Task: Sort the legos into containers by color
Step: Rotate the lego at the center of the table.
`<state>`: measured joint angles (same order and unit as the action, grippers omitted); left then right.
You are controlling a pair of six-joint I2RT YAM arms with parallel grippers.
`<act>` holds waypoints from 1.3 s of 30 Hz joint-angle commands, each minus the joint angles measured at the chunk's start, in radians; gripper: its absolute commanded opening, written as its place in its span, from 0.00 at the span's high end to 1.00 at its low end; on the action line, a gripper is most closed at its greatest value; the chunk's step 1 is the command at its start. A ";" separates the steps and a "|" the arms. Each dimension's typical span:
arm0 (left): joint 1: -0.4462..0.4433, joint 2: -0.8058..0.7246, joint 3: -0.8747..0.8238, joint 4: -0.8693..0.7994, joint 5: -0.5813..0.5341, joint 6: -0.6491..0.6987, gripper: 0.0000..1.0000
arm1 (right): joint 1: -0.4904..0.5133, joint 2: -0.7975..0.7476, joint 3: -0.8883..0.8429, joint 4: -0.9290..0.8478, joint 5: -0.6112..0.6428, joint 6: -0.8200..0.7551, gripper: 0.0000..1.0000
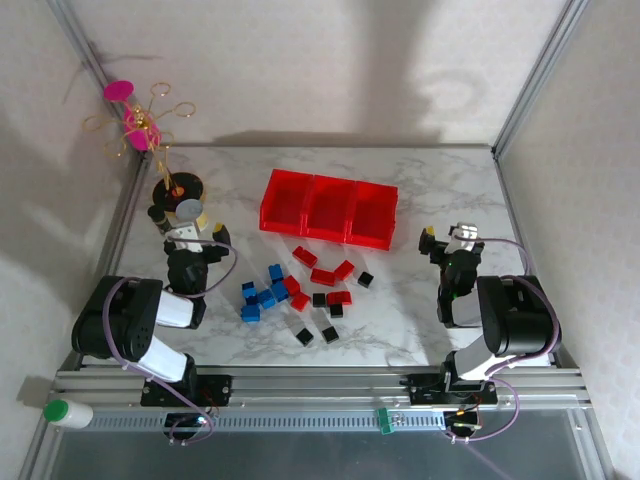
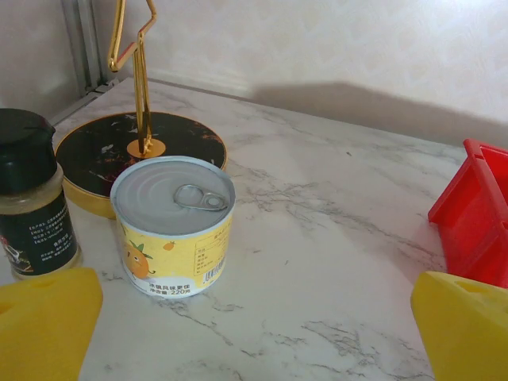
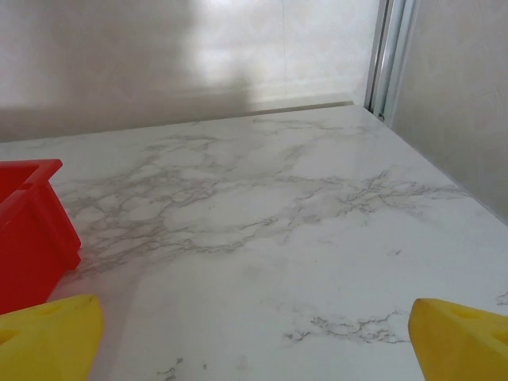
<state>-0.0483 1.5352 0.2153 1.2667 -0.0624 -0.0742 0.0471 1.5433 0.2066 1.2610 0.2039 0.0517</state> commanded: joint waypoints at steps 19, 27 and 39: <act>0.008 0.003 0.016 0.013 0.016 0.010 0.01 | -0.009 0.001 0.005 0.041 -0.015 -0.010 0.01; 0.008 0.002 0.017 0.012 0.016 0.010 0.01 | -0.009 0.001 0.005 0.040 -0.015 -0.010 0.01; 0.001 -0.109 0.119 -0.270 0.002 0.004 0.01 | -0.008 -0.063 0.018 -0.034 -0.023 -0.016 0.01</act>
<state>-0.0486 1.4944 0.2638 1.1515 -0.0631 -0.0742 0.0452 1.5276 0.2073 1.2449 0.1959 0.0505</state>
